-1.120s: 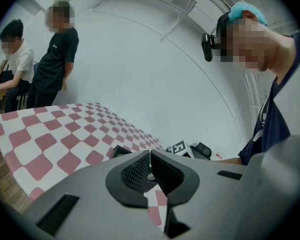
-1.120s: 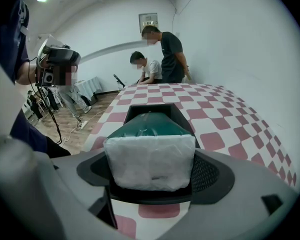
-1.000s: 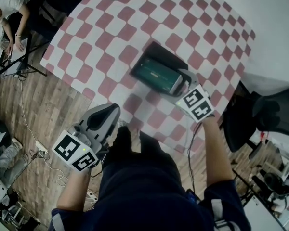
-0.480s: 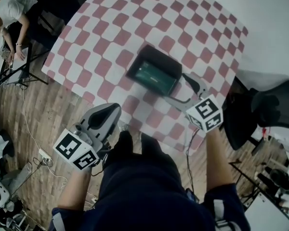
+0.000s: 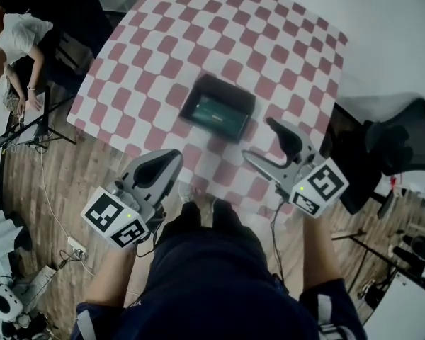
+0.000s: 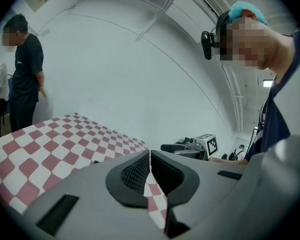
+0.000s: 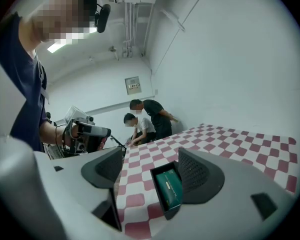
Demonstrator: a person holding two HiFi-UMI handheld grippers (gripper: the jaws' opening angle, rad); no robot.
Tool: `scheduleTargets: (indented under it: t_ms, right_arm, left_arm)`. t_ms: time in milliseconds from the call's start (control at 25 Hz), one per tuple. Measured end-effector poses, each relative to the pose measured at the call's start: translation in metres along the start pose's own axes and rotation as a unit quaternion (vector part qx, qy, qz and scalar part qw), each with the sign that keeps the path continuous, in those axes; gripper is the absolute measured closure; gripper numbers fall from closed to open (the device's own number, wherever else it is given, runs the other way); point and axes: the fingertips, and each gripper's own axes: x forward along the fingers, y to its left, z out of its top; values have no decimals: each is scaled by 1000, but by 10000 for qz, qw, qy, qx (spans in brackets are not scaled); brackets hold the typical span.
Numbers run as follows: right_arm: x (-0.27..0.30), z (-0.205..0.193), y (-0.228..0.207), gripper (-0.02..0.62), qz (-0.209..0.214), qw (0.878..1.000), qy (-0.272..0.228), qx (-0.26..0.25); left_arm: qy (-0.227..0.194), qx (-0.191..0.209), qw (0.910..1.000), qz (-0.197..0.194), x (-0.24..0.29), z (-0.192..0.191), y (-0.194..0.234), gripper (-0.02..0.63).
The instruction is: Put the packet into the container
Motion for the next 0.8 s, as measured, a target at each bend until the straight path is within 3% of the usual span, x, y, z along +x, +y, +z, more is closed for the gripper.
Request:
scheduleTargets:
  t_ms: [280,400,600,800]
  right_arm:
    - [-37,24,24,441,-288,9975,-610,210]
    - [-48,31,36,504,-326,9963,-748,257]
    - [-64,47,50,568,-377,9934,-1029,335]
    - [-77,60,59,578,-391,9890,-1346,480]
  left_arm:
    - [-50,190,9994,-301,-2,8,-26,574]
    - [-61,230,9989,-393,-3,10,-37,574]
    - [-89,357,9976,-587,-3,15,-55,574]
    - [-152,467,9962,-722,-4,21,-64,574]
